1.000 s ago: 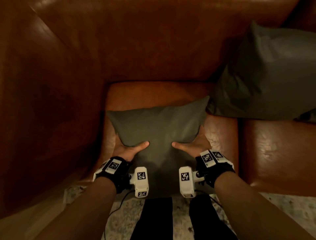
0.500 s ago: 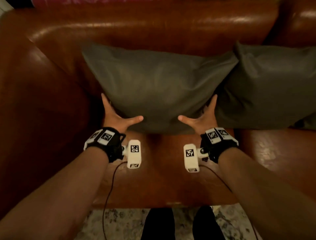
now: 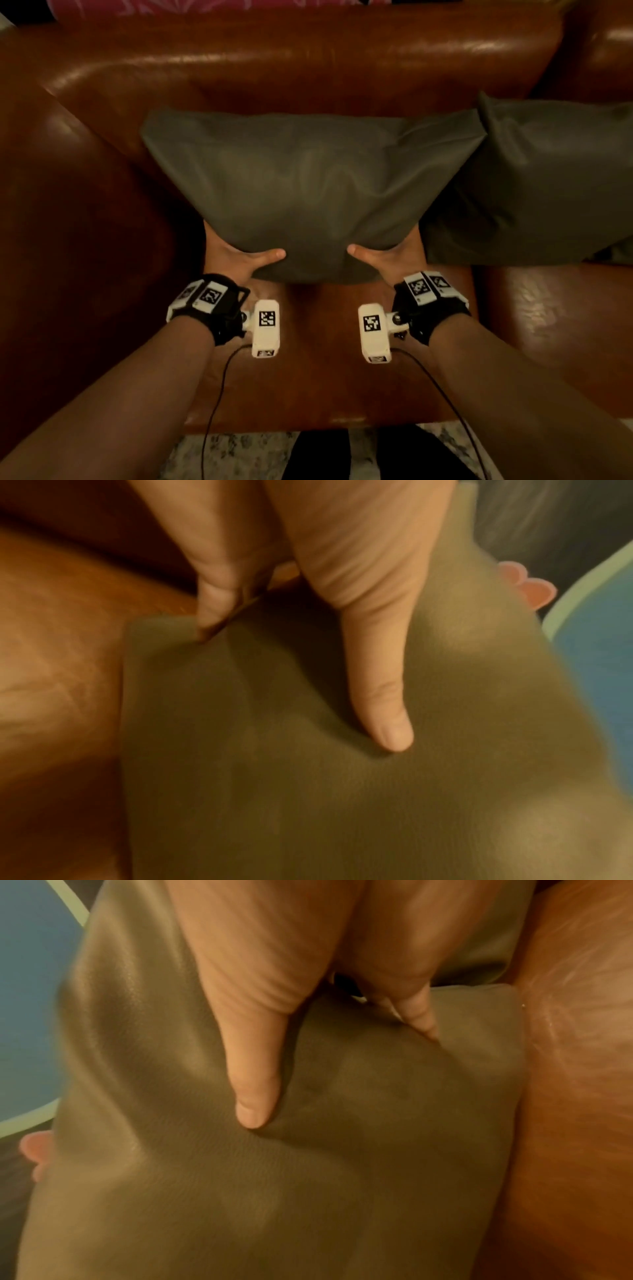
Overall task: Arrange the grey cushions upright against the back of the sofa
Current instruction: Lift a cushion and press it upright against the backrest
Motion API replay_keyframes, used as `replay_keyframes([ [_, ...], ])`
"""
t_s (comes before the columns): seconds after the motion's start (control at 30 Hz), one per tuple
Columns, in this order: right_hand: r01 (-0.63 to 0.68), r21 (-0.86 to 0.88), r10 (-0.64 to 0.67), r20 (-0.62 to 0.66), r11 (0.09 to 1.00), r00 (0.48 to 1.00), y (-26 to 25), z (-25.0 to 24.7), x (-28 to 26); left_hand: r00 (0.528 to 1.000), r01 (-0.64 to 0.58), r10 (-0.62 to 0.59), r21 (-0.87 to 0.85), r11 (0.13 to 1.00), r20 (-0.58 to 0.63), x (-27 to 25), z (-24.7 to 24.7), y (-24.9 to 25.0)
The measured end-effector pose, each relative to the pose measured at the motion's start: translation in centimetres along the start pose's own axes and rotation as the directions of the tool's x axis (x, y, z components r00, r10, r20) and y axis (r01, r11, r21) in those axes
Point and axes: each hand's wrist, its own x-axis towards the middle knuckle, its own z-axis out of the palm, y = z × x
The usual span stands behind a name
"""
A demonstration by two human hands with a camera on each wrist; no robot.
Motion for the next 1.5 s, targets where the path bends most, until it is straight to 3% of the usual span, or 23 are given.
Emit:
replay_keyframes([
  [0.33,-0.048,-0.047,0.052,0.078,0.998,0.996,-2.0,-2.0,3.2,0.996,0.088,-0.089,0.068,0.994,0.002,0.7,2.4,2.0],
  [0.5,-0.008,-0.006,0.007,-0.048,1.0,0.999,-2.8,-2.9,-0.8,0.995,0.07,-0.063,0.092,0.993,-0.074,-2.7,2.1,4.4],
  [0.57,0.06,-0.074,-0.061,-0.02,0.995,0.998,-3.3,-2.9,-3.2,0.998,0.038,-0.027,0.202,0.979,-0.059,-4.5,2.4,5.5],
  [0.7,0.127,-0.341,-0.07,0.176,0.932,0.982,-4.9,-0.6,-4.2,0.999,0.031,-0.045,0.411,0.911,0.024,-4.1,3.9,6.7],
  [0.83,0.048,-0.505,0.014,0.119,0.862,0.993,-6.3,1.7,-0.5,0.995,0.054,-0.092,0.526,0.848,0.047,-0.7,5.6,7.2],
  [1.03,-0.052,-0.584,0.087,0.032,0.81,0.996,-7.7,3.9,1.9,0.991,0.035,-0.096,0.504,0.863,0.095,1.9,6.2,7.0],
  [1.13,-0.052,-0.573,0.086,0.033,0.818,0.996,-7.5,3.7,2.3,0.983,-0.016,-0.073,0.479,0.878,0.166,1.9,5.5,6.6],
  [1.23,-0.001,-0.551,0.035,0.051,0.834,0.998,-6.8,3.1,1.7,0.98,-0.112,0.033,0.408,0.906,0.196,1.2,3.4,6.0],
  [1.37,0.142,-0.329,-0.144,0.019,0.934,0.989,-4.1,1.0,-0.4,0.984,-0.174,0.158,0.286,0.942,0.076,0.2,-0.2,3.9],
  [1.43,0.178,-0.195,-0.204,-0.122,0.964,0.971,-2.5,0.1,-1.6,0.996,-0.065,0.076,0.195,0.979,-0.05,0.5,-0.9,2.9],
  [1.5,0.109,-0.053,-0.119,-0.264,0.993,0.957,-1.0,-0.2,-2.1,0.99,0.104,-0.087,0.151,0.983,-0.114,1.5,-0.8,2.3],
])
